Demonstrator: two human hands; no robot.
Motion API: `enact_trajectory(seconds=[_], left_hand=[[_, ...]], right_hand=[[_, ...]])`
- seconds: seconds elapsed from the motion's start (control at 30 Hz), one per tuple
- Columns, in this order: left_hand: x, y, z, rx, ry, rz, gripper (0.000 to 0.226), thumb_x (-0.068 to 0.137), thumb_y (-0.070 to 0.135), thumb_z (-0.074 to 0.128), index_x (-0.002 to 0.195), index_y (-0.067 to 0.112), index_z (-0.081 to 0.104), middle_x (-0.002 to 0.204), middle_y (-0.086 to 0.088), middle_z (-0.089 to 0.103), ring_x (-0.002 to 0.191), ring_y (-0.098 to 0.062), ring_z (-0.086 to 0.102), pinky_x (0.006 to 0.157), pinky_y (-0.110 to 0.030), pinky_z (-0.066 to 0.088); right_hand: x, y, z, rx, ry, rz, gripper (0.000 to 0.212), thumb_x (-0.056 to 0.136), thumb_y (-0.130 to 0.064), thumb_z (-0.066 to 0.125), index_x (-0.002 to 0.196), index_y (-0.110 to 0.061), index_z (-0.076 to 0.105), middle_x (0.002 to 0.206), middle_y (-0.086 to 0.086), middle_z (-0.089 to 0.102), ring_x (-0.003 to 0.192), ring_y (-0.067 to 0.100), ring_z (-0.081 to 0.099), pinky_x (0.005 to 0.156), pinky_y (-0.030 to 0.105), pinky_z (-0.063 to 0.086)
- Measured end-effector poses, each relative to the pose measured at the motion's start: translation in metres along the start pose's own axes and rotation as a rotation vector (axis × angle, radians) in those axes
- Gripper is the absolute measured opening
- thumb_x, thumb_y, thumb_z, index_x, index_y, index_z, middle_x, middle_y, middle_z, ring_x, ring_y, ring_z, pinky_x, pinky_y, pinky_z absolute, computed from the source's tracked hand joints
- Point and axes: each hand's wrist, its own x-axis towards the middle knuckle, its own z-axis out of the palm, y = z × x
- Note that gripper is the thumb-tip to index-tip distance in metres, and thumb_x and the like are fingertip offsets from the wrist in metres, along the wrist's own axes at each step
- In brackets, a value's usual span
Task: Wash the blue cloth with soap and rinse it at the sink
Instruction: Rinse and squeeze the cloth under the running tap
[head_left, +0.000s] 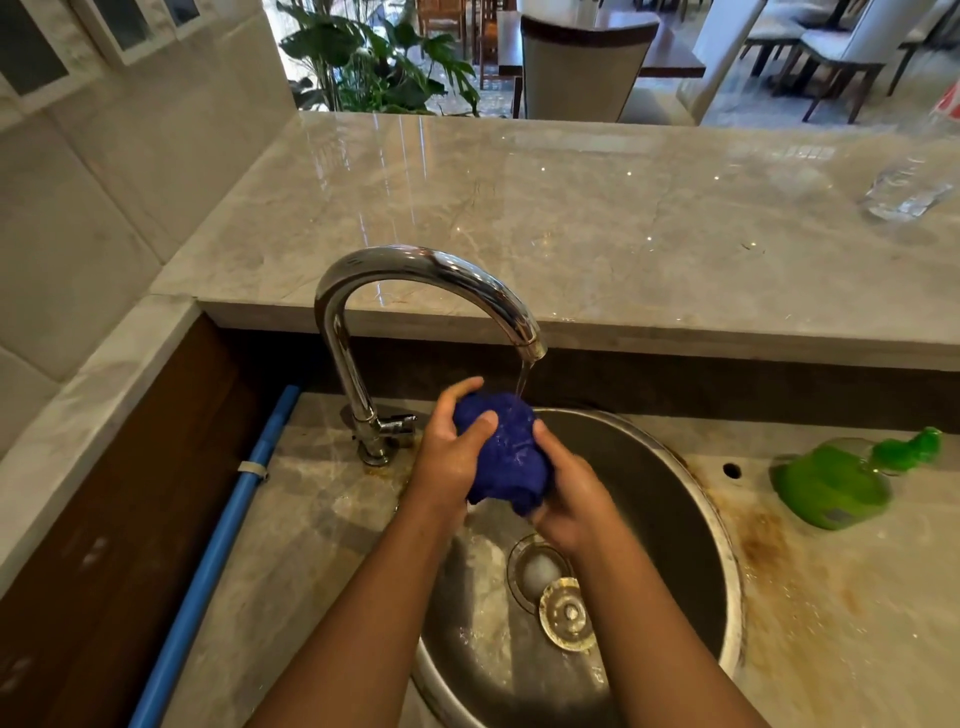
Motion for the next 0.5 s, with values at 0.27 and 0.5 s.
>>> enact_trajectory(seconds=[0.27, 0.5], left_hand=[[-0.001, -0.007, 0.0, 0.009, -0.098, 0.033, 0.07, 0.092, -0.002, 0.062, 0.145, 0.037, 0.038, 0.142, -0.002, 0.05, 0.123, -0.02, 0.06, 0.103, -0.047, 0.051], [0.0, -0.002, -0.011, 0.168, 0.061, -0.134, 0.076, 0.088, 0.012, 0.071, 0.152, 0.022, 0.031, 0.135, -0.01, 0.057, 0.111, -0.025, 0.066, 0.089, -0.041, 0.059]], right_hand=[[-0.007, 0.001, -0.006, 0.03, -0.175, 0.235, 0.046, 0.088, -0.048, 0.062, 0.112, -0.009, 0.067, 0.091, 0.013, 0.074, 0.061, 0.023, 0.071, 0.048, 0.029, 0.056], [-0.006, -0.022, -0.004, -0.371, -0.052, -0.4, 0.011, 0.096, -0.014, 0.058, 0.104, -0.011, 0.065, 0.102, 0.015, 0.074, 0.092, 0.028, 0.071, 0.084, 0.041, 0.057]])
